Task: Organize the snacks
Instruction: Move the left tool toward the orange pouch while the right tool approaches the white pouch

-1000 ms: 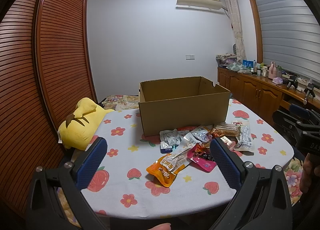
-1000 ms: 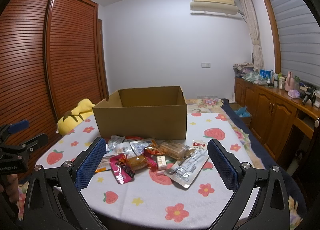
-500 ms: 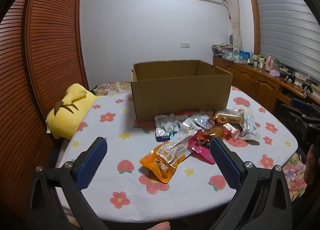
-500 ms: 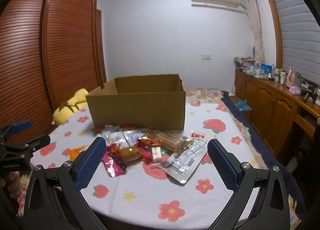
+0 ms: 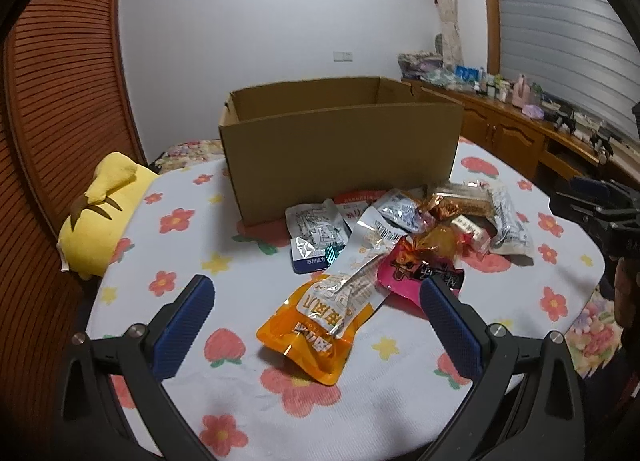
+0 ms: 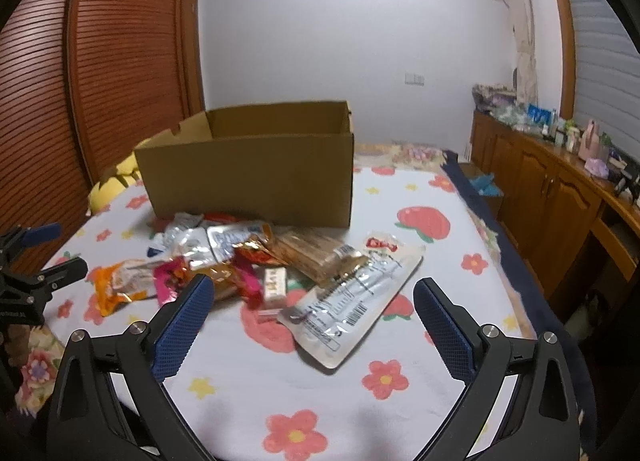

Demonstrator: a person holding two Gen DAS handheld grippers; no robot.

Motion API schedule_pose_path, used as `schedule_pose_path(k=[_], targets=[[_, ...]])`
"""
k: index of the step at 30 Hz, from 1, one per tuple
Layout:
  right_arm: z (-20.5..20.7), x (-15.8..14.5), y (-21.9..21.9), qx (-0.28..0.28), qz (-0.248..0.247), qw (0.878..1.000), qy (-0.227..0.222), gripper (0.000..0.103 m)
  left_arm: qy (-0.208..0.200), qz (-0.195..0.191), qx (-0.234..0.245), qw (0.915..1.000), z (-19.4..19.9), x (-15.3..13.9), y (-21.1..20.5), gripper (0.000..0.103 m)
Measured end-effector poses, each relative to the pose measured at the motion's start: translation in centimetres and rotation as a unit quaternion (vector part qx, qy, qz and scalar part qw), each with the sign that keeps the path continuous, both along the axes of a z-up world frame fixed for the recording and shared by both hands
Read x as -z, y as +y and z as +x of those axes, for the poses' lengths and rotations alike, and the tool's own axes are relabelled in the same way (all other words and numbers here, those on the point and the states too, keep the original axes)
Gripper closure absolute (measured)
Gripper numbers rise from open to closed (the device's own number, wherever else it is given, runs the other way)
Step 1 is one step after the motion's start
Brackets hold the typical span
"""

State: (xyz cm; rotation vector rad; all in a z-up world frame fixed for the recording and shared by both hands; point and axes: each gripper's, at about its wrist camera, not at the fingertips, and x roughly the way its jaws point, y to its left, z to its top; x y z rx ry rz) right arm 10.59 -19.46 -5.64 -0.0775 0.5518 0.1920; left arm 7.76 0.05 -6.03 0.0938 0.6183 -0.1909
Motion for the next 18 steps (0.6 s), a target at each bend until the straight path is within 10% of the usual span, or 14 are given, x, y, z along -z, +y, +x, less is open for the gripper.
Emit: schedule_pose_path(k=[18], targets=[[7.1, 4.2, -3.5, 0.01, 0.025, 0.992, 0.122, 0.012, 0.084, 0.02, 0.073, 0.9935, 4.5, 3.5, -1.7, 0.012]])
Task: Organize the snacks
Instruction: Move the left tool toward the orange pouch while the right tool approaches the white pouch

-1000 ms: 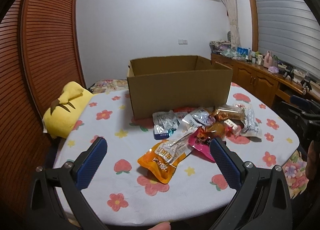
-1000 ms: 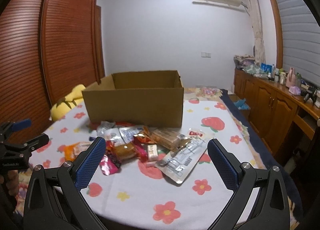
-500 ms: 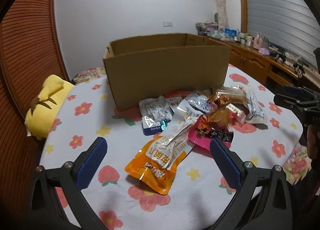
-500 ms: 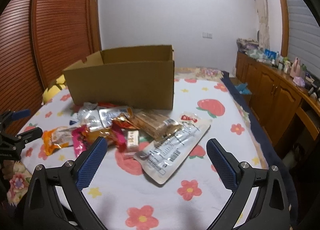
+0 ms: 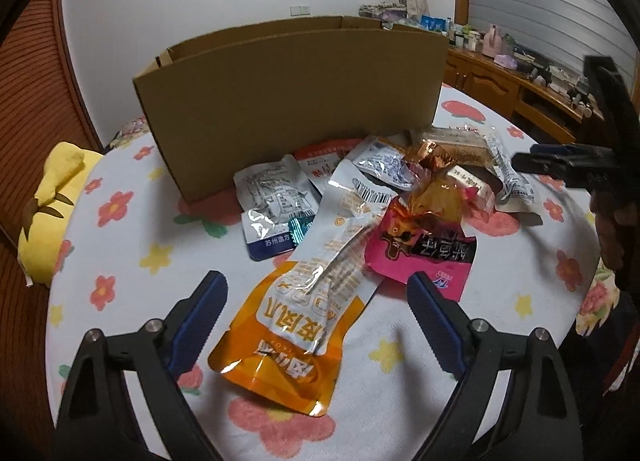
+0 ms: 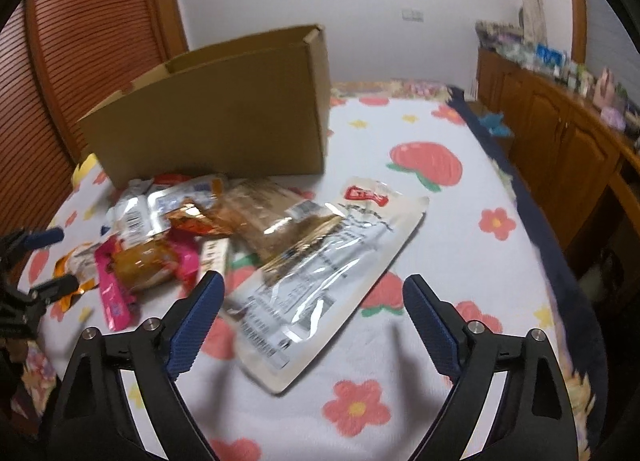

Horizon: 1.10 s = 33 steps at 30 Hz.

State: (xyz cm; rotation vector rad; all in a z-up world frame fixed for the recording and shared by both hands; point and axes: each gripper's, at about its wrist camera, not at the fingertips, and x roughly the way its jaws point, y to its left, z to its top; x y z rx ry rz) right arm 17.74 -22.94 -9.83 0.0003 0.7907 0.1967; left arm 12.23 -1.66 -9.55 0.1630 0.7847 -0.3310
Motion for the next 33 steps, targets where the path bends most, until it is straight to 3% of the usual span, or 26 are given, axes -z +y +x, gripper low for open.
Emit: schedule_pose_path(k=[10, 16, 31, 33], targets=[[3.7, 1.2, -0.9, 0.028, 0.002, 0.999, 0.044, 0.012, 0.019, -0.002, 0.005, 0.9998, 1.3, 0.6, -0.2, 0.013], [4.5, 1.7, 0.5, 0.016, -0.031, 0.998, 0.056, 0.012, 0.023, -0.001, 0.004, 0.9997, 1.7, 0.7, -0.3, 0.013], [3.4, 1.7, 0.7, -0.023, -0.085, 0.994, 0.067, 0.012, 0.027, -0.003, 0.011, 0.9996, 1.9, 1.0, -0.5, 0.013], [3.3, 1.5, 0.5, -0.023, -0.1, 0.993, 0.066, 0.012, 0.027, -0.003, 0.014, 0.9995, 1.9, 0.9, -0.4, 0.018]])
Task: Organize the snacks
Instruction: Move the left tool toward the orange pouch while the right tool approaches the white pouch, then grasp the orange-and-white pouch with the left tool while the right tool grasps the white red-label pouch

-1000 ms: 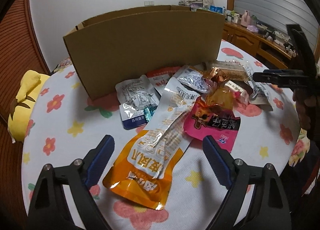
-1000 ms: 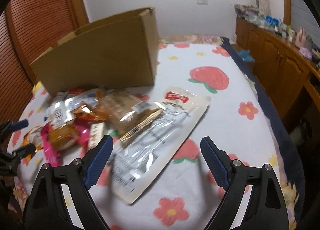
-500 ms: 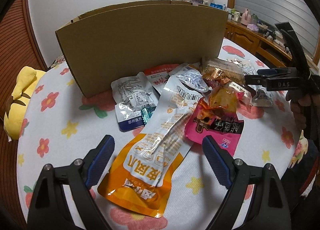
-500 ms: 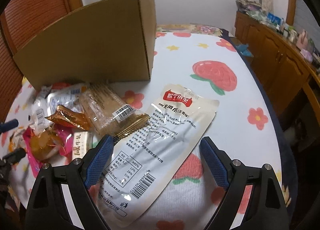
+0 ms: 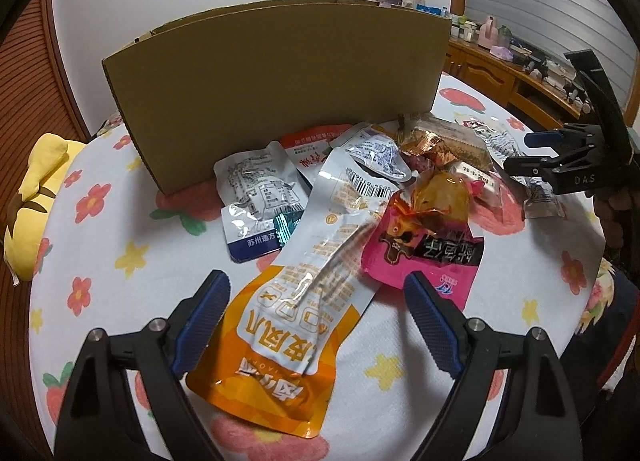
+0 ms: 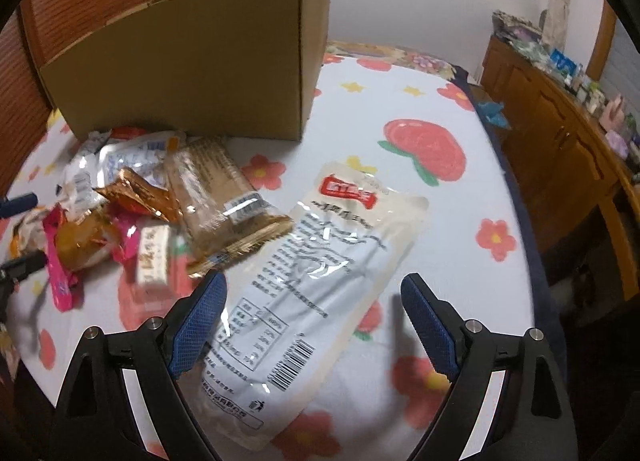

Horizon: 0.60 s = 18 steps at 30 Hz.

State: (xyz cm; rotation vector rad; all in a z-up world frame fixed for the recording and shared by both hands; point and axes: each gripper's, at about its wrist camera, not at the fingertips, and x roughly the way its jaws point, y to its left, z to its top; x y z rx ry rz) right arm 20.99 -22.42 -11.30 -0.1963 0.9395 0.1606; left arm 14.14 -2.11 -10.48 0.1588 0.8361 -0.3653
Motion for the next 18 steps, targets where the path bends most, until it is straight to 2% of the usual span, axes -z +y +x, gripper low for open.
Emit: schedule_pose_path(k=[6, 11, 13, 18], targets=[[-0.1, -0.1, 0.0, -0.011, 0.01, 1.0, 0.008, 0.012, 0.0, 0.004, 0.007, 1.0, 0.2, -0.1, -0.2, 0.024], [0.4, 1.0, 0.9, -0.017, -0.003, 1.0, 0.004, 0.01, 0.007, 0.016, 0.019, 0.9997, 0.6, 0.0, -0.5, 0.024], [0.4, 1.3, 0.3, -0.011, 0.017, 1.0, -0.004, 0.005, 0.013, 0.022, 0.022, 0.9994, 0.7, 0.1, -0.5, 0.023], [0.2, 1.3, 0.1, -0.011, 0.018, 1.0, -0.015, 0.004, 0.032, 0.022, 0.029, 0.9988, 1.2, 0.5, -0.1, 0.021]])
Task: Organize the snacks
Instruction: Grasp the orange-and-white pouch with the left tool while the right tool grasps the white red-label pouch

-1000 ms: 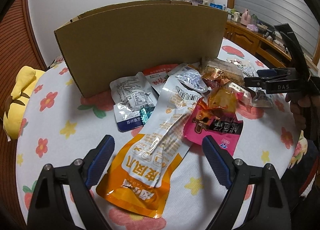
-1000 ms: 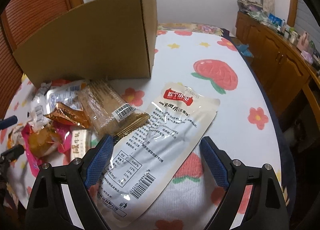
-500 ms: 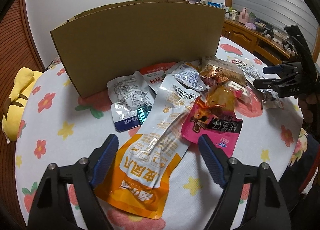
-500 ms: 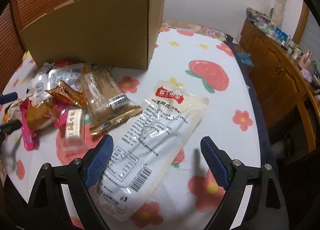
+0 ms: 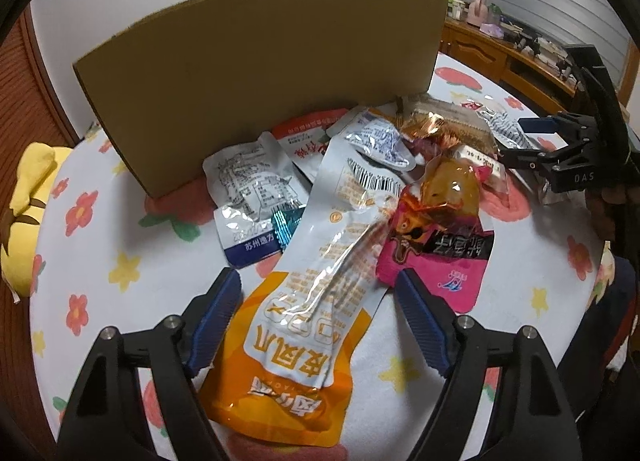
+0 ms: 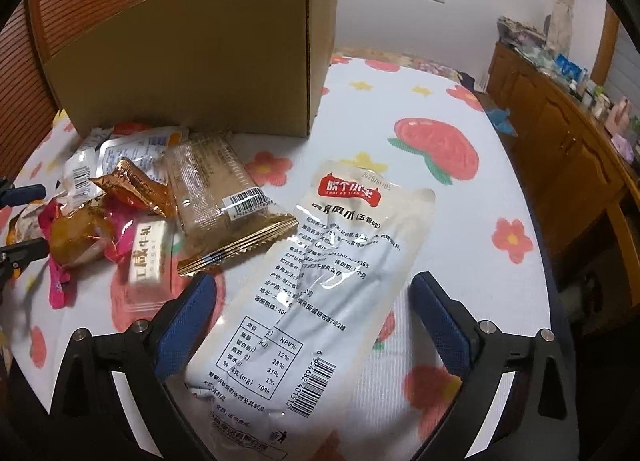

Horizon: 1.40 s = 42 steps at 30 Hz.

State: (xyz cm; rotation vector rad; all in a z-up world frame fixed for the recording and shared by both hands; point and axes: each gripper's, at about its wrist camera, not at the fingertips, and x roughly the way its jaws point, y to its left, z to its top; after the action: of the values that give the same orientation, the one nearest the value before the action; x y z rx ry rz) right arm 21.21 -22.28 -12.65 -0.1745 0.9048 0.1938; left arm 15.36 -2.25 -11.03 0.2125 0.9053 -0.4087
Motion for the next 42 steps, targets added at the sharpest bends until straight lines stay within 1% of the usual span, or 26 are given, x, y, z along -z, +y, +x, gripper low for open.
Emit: schedule_pose_path(k=[3, 4, 7, 9, 11, 15, 18, 20, 21, 22, 24, 27, 29, 33, 38, 39, 42], targets=[[0.0, 0.0, 0.0, 0.0, -0.001, 1.0, 0.0, 0.004, 0.007, 0.006, 0.006, 0.9999, -0.3, 0.4, 0.3, 0.021], [0.0, 0.0, 0.0, 0.0, -0.001, 1.0, -0.001, 0.004, 0.008, 0.002, 0.009, 0.9999, -0.4, 0.4, 0.5, 0.022], [-0.2, 0.0, 0.1, 0.0, 0.0, 1.0, -0.003, 0.004, 0.009, 0.0, 0.013, 0.9999, -0.8, 0.3, 1.0, 0.03], [-0.2, 0.0, 0.1, 0.001, 0.0, 1.0, -0.004, 0.004, 0.01, 0.002, 0.016, 0.9998, -0.9, 0.3, 0.9, 0.031], [-0.2, 0.0, 0.1, 0.001, 0.0, 1.0, -0.004, 0.004, 0.009, 0.006, 0.019, 0.9998, -0.8, 0.3, 0.7, 0.031], [-0.2, 0.0, 0.1, 0.002, -0.001, 1.0, -0.004, 0.004, 0.009, 0.01, 0.017, 0.9998, -0.2, 0.3, 0.1, 0.027], [-0.2, 0.0, 0.2, 0.002, -0.001, 1.0, -0.004, 0.004, 0.009, 0.014, 0.018, 0.9997, 0.2, 0.3, -0.4, 0.027], [-0.2, 0.0, 0.2, 0.002, -0.001, 1.0, -0.004, 0.004, 0.008, 0.013, 0.022, 0.9996, 0.1, 0.3, -0.6, 0.032], [-0.2, 0.0, 0.2, 0.002, -0.001, 1.0, -0.004, 0.004, 0.009, 0.009, 0.026, 0.9996, 0.0, 0.3, -0.5, 0.041], [-0.2, 0.0, 0.2, 0.002, -0.001, 1.0, -0.004, 0.004, 0.012, 0.0, 0.032, 0.9994, -0.2, 0.2, -0.4, 0.044], [-0.2, 0.0, 0.2, 0.002, -0.001, 1.0, -0.004, 0.004, 0.007, 0.005, 0.035, 0.9994, -0.7, 0.1, -0.4, 0.055], [-0.3, 0.0, 0.2, 0.002, -0.001, 1.0, -0.004, 0.004, -0.002, 0.001, 0.033, 0.9994, -1.4, -0.4, -0.2, 0.063], [-0.2, 0.0, 0.2, 0.003, -0.001, 1.0, -0.004, 0.004, -0.006, -0.007, 0.025, 0.9996, -1.9, -0.9, 0.3, 0.065], [-0.2, 0.0, 0.2, 0.003, -0.001, 1.0, -0.004, 0.004, -0.02, -0.012, 0.015, 0.9996, -3.0, -1.4, 0.8, 0.067], [-0.3, -0.1, 0.3, 0.002, -0.001, 1.0, -0.003, 0.004, -0.039, -0.036, 0.001, 0.9986, -4.2, -2.3, 1.5, 0.07], [-0.3, -0.1, 0.2, 0.002, 0.0, 1.0, -0.001, 0.004, -0.04, -0.039, -0.001, 0.9984, -4.3, -2.4, 1.5, 0.072], [-0.5, -0.2, 0.1, -0.005, 0.0, 1.0, 0.002, 0.008, -0.044, -0.041, -0.011, 0.9981, -4.5, -2.5, 1.8, 0.074]])
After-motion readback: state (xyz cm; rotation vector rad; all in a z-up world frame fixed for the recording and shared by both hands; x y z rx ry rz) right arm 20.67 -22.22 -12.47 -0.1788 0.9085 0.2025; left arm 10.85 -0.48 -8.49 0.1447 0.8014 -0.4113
